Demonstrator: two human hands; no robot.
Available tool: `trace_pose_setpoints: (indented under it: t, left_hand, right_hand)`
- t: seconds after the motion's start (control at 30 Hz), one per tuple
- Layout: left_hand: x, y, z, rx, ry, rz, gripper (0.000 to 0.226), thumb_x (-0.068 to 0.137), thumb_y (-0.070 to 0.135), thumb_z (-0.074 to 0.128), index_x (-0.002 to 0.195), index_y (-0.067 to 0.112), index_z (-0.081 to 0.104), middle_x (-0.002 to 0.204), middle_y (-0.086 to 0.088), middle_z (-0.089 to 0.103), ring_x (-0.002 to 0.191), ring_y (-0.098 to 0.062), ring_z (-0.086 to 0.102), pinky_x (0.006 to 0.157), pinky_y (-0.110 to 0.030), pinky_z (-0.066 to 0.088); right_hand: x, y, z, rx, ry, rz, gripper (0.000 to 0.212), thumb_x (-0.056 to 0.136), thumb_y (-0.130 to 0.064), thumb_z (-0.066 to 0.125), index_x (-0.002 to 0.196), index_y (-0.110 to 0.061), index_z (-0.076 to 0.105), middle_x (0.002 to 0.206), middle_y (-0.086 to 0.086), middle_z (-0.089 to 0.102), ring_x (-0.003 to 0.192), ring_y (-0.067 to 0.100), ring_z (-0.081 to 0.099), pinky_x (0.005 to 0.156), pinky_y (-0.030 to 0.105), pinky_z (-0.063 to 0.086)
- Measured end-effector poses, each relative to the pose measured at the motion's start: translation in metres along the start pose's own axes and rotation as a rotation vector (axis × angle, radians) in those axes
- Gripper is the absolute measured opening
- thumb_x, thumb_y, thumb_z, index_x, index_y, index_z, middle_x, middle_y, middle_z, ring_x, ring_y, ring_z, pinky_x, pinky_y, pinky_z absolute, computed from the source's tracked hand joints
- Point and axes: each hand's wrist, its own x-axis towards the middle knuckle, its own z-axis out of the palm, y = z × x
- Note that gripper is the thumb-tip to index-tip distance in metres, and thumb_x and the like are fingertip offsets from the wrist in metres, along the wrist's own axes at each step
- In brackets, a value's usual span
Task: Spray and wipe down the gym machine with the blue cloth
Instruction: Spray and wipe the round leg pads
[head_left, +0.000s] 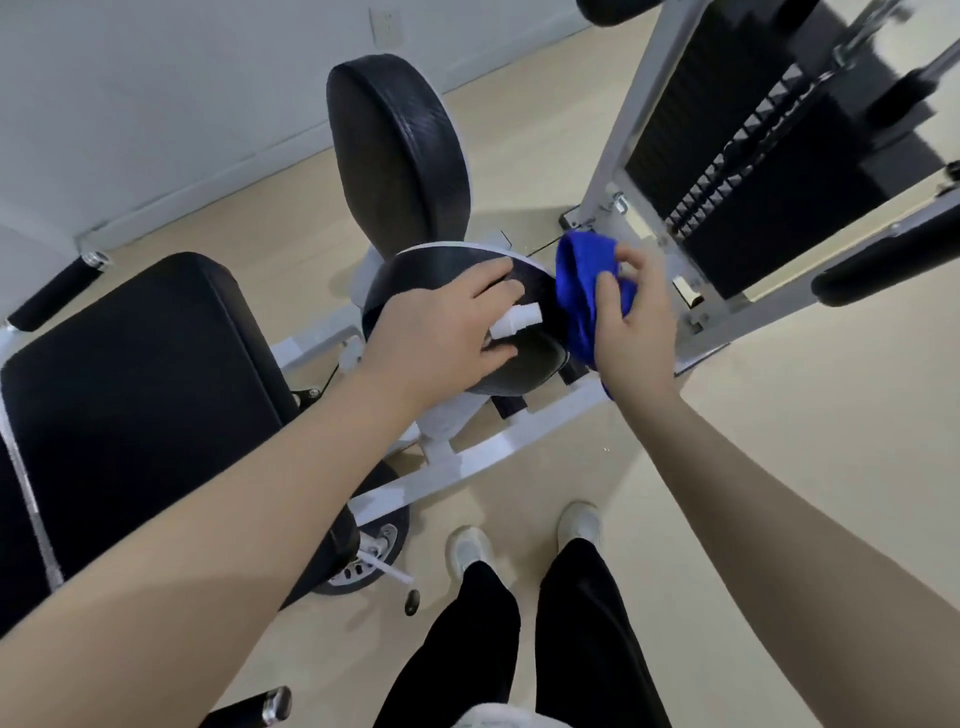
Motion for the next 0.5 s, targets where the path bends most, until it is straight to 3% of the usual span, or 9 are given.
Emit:
trace_pose_setpoints:
  t: [0.1, 0.2, 0.3, 0.4, 0.5]
  left_hand:
    - [0.004, 0.011, 0.011, 0.047, 0.071, -0.077, 0.039, 0.077, 0.033, 0.05, 0.104, 0.011, 0.067, 0.117, -0.002, 0.067, 0.062, -0.024, 0.067, 0.04, -0.025, 0.047]
    - [0.001, 0.014, 0.016, 0.063, 0.123, -0.037, 0.038, 0.078, 0.033, 0.05, 0.104, 0.012, 0.069, 0.117, 0.0, 0.067, 0.063, -0.018, 0.068, 0.046, -0.018, 0.041]
    - [-0.005, 0.015, 0.021, 0.032, 0.134, -0.006, 0.037, 0.079, 0.032, 0.056, 0.108, 0.014, 0.069, 0.122, 0.004, 0.065, 0.063, -0.015, 0.068, 0.048, -0.017, 0.043]
    - [-0.009, 0.016, 0.025, -0.013, 0.145, 0.0, 0.036, 0.081, 0.03, 0.061, 0.112, 0.015, 0.068, 0.124, 0.005, 0.063, 0.068, -0.013, 0.069, 0.05, -0.021, 0.051]
    - [-0.01, 0.014, 0.03, -0.032, 0.19, -0.017, 0.035, 0.081, 0.026, 0.066, 0.114, 0.013, 0.067, 0.126, 0.003, 0.062, 0.088, -0.013, 0.069, 0.056, -0.028, 0.056]
  right_hand:
    - [-0.023, 0.038, 0.007, -0.051, -0.097, 0.064, 0.022, 0.098, -0.012, 0.038, 0.116, -0.014, 0.051, 0.101, -0.002, 0.052, 0.092, 0.012, 0.047, 0.077, 0.022, 0.035]
    - [-0.035, 0.072, 0.029, -0.008, -0.164, 0.577, 0.015, 0.096, -0.009, 0.032, 0.099, -0.017, 0.044, 0.078, 0.0, 0.048, 0.08, 0.02, 0.044, 0.062, 0.028, 0.032]
    - [-0.047, 0.078, 0.042, 0.335, -0.042, 1.046, 0.015, 0.095, -0.017, 0.031, 0.1, -0.014, 0.046, 0.092, 0.006, 0.055, 0.083, 0.027, 0.052, 0.073, 0.033, 0.044]
    - [-0.048, 0.073, 0.029, 0.57, 0.19, 0.986, 0.014, 0.094, -0.025, 0.037, 0.087, -0.02, 0.048, 0.081, -0.001, 0.054, 0.074, 0.022, 0.053, 0.076, 0.041, 0.05]
    - [-0.057, 0.074, 0.028, 0.433, 0.201, 0.712, 0.009, 0.096, -0.026, 0.038, 0.09, -0.022, 0.044, 0.073, -0.006, 0.047, 0.07, 0.014, 0.047, 0.07, 0.028, 0.041]
